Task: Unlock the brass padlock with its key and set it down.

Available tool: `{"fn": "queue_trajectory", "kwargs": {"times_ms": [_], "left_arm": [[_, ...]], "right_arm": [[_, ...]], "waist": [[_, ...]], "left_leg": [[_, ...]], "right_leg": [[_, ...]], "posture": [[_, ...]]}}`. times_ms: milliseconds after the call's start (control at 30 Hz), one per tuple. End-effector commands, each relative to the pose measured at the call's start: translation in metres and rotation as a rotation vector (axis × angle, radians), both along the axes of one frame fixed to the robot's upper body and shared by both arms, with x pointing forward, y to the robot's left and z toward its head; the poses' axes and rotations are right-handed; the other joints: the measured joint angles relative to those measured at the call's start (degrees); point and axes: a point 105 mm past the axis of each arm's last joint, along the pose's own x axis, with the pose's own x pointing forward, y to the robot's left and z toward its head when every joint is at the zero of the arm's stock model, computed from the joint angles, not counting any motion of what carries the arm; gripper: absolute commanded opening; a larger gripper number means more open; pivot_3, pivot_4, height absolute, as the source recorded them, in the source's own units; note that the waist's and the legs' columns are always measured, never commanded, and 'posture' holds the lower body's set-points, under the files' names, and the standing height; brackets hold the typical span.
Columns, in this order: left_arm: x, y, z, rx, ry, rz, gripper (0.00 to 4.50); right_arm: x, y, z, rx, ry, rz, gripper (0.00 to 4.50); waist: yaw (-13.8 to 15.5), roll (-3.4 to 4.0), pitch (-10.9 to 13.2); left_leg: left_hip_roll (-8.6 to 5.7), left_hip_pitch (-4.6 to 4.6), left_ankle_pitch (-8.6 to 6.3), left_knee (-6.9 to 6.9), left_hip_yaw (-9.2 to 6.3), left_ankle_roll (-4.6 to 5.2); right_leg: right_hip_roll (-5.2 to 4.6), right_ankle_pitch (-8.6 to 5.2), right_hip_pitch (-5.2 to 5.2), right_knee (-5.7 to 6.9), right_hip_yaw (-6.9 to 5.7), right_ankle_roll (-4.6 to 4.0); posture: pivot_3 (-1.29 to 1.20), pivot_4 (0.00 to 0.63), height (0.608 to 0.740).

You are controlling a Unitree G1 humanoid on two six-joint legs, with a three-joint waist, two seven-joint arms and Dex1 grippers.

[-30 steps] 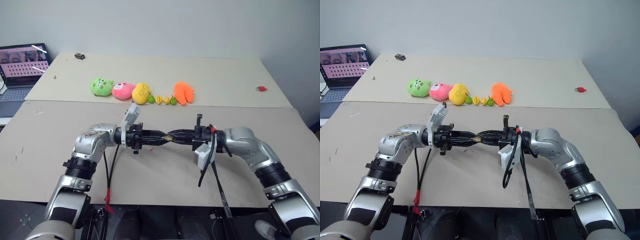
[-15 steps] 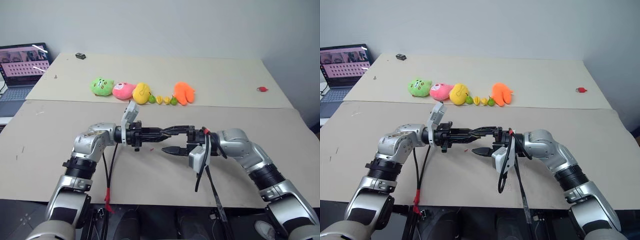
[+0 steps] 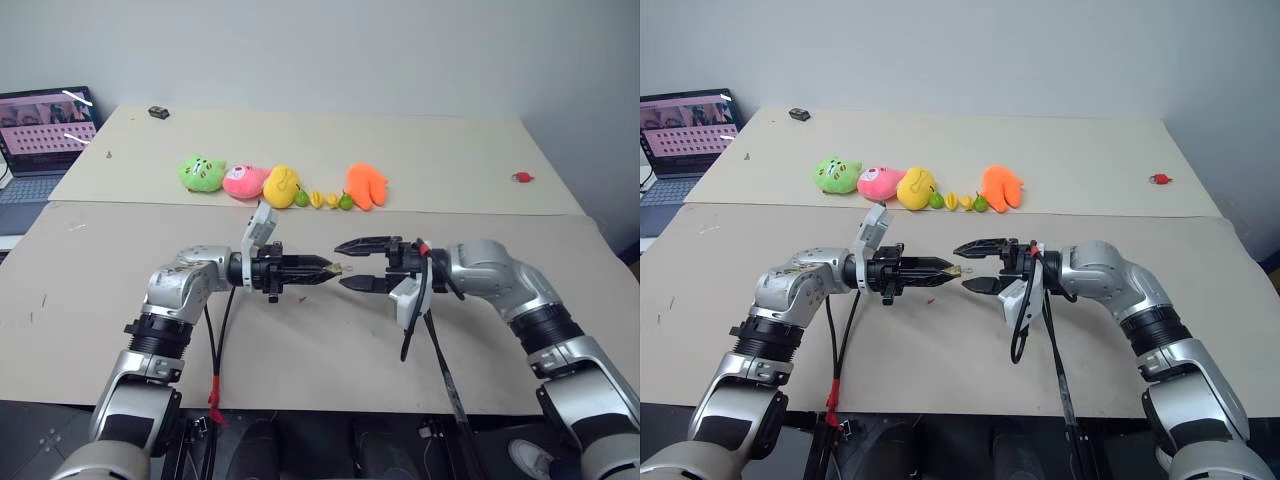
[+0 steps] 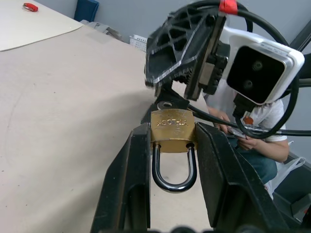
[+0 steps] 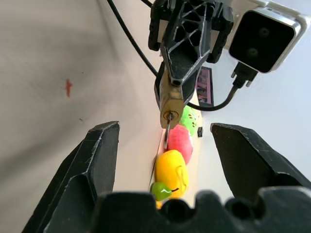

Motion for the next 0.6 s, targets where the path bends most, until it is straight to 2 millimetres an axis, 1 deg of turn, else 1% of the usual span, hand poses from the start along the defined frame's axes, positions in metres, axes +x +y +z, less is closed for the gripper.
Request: {"fn": "queue_trajectory", "kwargs": {"times_ms": [33, 200, 267, 300, 333, 367, 400, 433, 533, 567, 600], "left_arm": [[-0.0012, 0.0013, 0.0095, -0.016, -0.037, -0.007, 0.82], [-0.0018, 0.0016, 0.0085, -0.017, -0.036, -0.004, 0.82], [-0.0019, 0.0013, 0.0086, -0.019, -0.035, -0.004, 0.82], [-0.0018, 0.0011, 0.0086, -0.019, -0.034, -0.004, 0.82], [-0.0018, 0.0010, 0.0086, -0.019, -0.034, -0.004, 0.82], [-0.0019, 0.0010, 0.0087, -0.020, -0.034, -0.004, 0.82], [-0.0018, 0.0008, 0.0087, -0.020, -0.034, -0.004, 0.82], [-0.0017, 0.0008, 0.0088, -0.020, -0.034, -0.004, 0.82], [-0.0014, 0.0003, 0.0088, -0.021, -0.034, -0.004, 0.82], [-0.0013, 0.0001, 0.0088, -0.021, -0.034, -0.004, 0.82], [-0.0013, 0.0000, 0.0089, -0.022, -0.034, -0.005, 0.82]], "right_arm": [[-0.0009, 0.0000, 0.0200, 0.043, -0.068, 0.026, 3.60], [-0.0034, 0.0007, 0.0174, 0.038, -0.064, 0.043, 3.60], [-0.0036, 0.0011, 0.0172, 0.038, -0.062, 0.045, 3.08], [-0.0037, 0.0012, 0.0169, 0.037, -0.061, 0.046, 2.95], [-0.0041, 0.0014, 0.0163, 0.036, -0.059, 0.048, 2.56], [-0.0045, 0.0017, 0.0159, 0.035, -0.058, 0.050, 2.26], [-0.0046, 0.0019, 0.0157, 0.036, -0.057, 0.051, 1.77], [-0.0047, 0.0021, 0.0157, 0.037, -0.056, 0.051, 1.54], [-0.0048, 0.0039, 0.0157, 0.039, -0.058, 0.057, 0.43], [-0.0050, 0.0048, 0.0156, 0.040, -0.057, 0.059, 0.10], [-0.0050, 0.0054, 0.0155, 0.041, -0.057, 0.060, 0.01]], "waist": [[0.0, 0.00, 0.0], [0.0, 0.00, 0.0], [0.0, 0.00, 0.0], [0.0, 0.00, 0.0], [0.0, 0.00, 0.0], [0.0, 0.00, 0.0], [0.0, 0.00, 0.0], [0.0, 0.00, 0.0], [0.0, 0.00, 0.0], [0.0, 0.00, 0.0], [0.0, 0.00, 0.0]], "left_leg": [[0.00, 0.00, 0.00, 0.00, 0.00, 0.00], [0.00, 0.00, 0.00, 0.00, 0.00, 0.00], [0.00, 0.00, 0.00, 0.00, 0.00, 0.00], [0.00, 0.00, 0.00, 0.00, 0.00, 0.00], [0.00, 0.00, 0.00, 0.00, -0.01, 0.00], [0.00, 0.00, 0.00, 0.00, 0.00, 0.00], [0.00, 0.00, 0.00, 0.00, 0.00, 0.00], [0.00, 0.00, 0.00, 0.00, 0.00, 0.00], [0.00, 0.00, 0.00, 0.00, 0.00, 0.00], [0.00, 0.00, 0.00, 0.00, 0.00, 0.00], [0.00, 0.00, 0.00, 0.00, 0.00, 0.00]], "right_leg": [[0.00, 0.00, 0.00, 0.00, 0.00, 0.00], [0.00, 0.00, 0.00, 0.00, 0.00, 0.00], [0.00, 0.00, 0.01, 0.00, 0.00, 0.00], [0.00, 0.00, 0.00, 0.00, 0.00, 0.00], [0.00, 0.00, 0.00, 0.00, 0.00, 0.00], [0.00, 0.00, 0.00, 0.01, 0.00, 0.00], [0.00, 0.00, 0.01, 0.00, 0.00, 0.00], [0.00, 0.00, 0.01, 0.00, 0.00, 0.00], [0.00, 0.00, 0.00, 0.00, 0.00, 0.00], [0.00, 0.00, 0.00, 0.00, 0.00, -0.01], [0.00, 0.00, 0.01, 0.00, 0.00, 0.00]], "posture": [[0.00, 0.150, 0.722], [0.00, 0.150, 0.722], [0.00, 0.150, 0.722], [0.00, 0.150, 0.722], [0.00, 0.150, 0.722], [0.00, 0.150, 0.722], [0.00, 0.150, 0.722], [0.00, 0.150, 0.722], [0.00, 0.150, 0.722], [0.00, 0.150, 0.722], [0.00, 0.150, 0.722]]}}
